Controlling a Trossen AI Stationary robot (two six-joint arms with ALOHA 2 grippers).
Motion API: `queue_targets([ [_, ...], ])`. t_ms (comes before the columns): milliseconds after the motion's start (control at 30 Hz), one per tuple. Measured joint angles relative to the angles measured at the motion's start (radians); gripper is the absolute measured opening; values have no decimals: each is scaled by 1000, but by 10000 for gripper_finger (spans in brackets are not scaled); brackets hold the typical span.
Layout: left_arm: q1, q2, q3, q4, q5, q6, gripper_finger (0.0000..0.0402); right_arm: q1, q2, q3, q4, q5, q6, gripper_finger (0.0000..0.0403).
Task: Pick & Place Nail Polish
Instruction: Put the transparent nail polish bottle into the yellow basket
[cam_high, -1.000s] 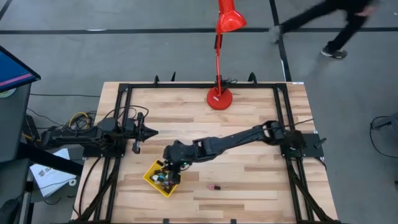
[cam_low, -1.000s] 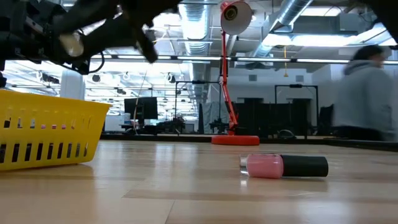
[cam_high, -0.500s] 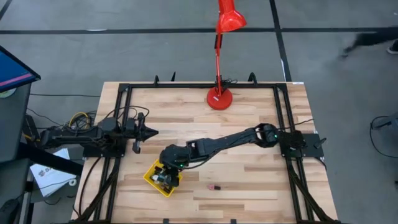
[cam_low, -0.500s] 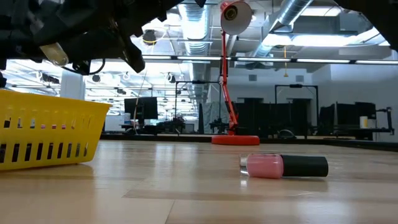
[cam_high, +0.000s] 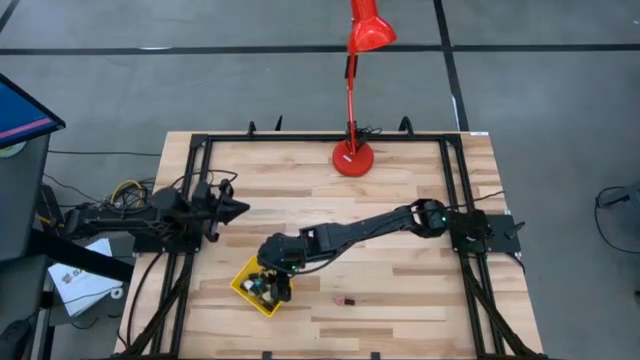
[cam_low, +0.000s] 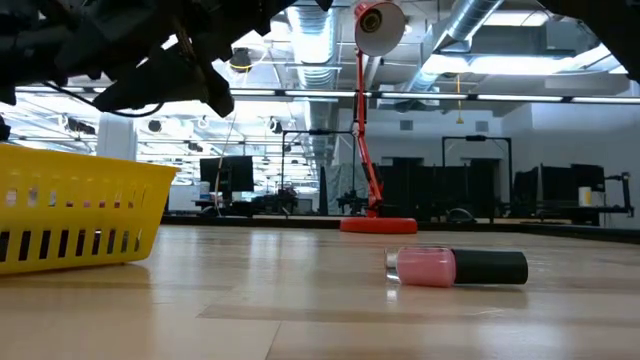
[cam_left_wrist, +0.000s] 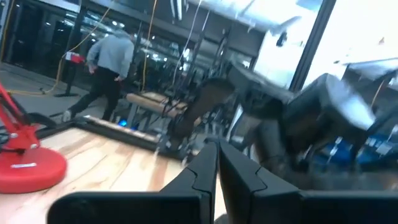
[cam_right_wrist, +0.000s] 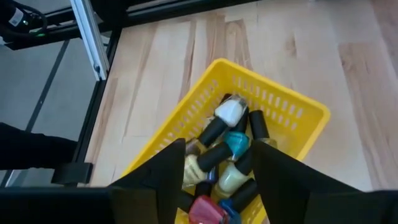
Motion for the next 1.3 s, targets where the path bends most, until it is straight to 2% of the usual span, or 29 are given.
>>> queue_targets([
  [100,0,0,0,58,0,-22,13,-7,-30,-2,-6,0,5,184],
  [300,0,0,0,175,8,-89,13,-17,-204,2,-55,10,-3,192],
  [400,0,0,3,227,-39,-95,13,-10,-286,0,-129,77,-11,189],
  [500,0,15,50,199,-82,-142,13,23,-386,0,-203,210,-25,182],
  [567,-1,50,128,98,-83,-149,18,53,-447,2,-258,304,-30,179],
  [633,-1,117,244,-87,-96,-150,26,86,-488,2,-320,397,-28,178],
  [800,-1,369,565,-513,-200,-87,49,167,-568,0,-444,596,27,186],
  [900,-1,526,746,-719,-276,-58,68,211,-597,1,-504,663,88,191],
  [1000,-1,660,893,-911,-294,23,96,257,-603,0,-575,691,168,196],
  [1067,-1,732,964,-1042,-311,56,123,296,-606,0,-625,718,226,200],
  [1167,12,812,1005,-1224,-392,68,171,383,-613,0,-680,845,289,206],
  [1300,106,883,1006,-1461,-467,-117,234,500,-677,-1,-815,1038,431,210],
])
